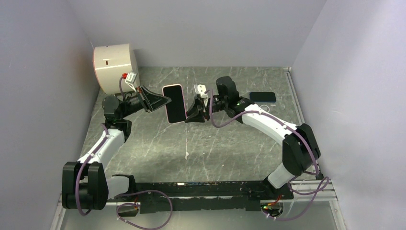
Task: Take the phone out of the phone case
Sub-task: Remove the phone case from the phone.
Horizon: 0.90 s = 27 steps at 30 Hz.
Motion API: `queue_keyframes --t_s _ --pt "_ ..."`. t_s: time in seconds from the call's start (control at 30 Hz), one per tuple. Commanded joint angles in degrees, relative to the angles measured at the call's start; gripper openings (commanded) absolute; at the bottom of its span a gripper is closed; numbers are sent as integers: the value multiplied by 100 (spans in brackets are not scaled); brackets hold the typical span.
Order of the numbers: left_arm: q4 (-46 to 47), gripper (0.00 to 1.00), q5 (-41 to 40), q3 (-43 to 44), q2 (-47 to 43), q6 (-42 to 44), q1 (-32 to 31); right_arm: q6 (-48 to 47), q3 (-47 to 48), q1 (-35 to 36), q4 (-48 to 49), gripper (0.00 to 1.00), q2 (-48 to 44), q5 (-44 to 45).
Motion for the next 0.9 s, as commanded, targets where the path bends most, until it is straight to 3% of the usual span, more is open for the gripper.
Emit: queue_keyframes --t_s 0.0,0.27,0.47,0.63,0.87 --pt "618 3 156 350 -47 -729 -155 -1240 294 2 -402 0 -72 149" --pt "960 2 200 381 185 -1078 -261 -2107 671 64 -984 0 10 426" --pt "1140 3 202 364 292 -1197 -300 -1739 521 72 -318 0 9 671" --pt "756 3 102 324 94 -733 -310 -1401 389 59 27 0 -43 669" --pt "-1235 3 -575 367 -721 1128 -310 -1023 -96 -11 -311 30 -441 676"
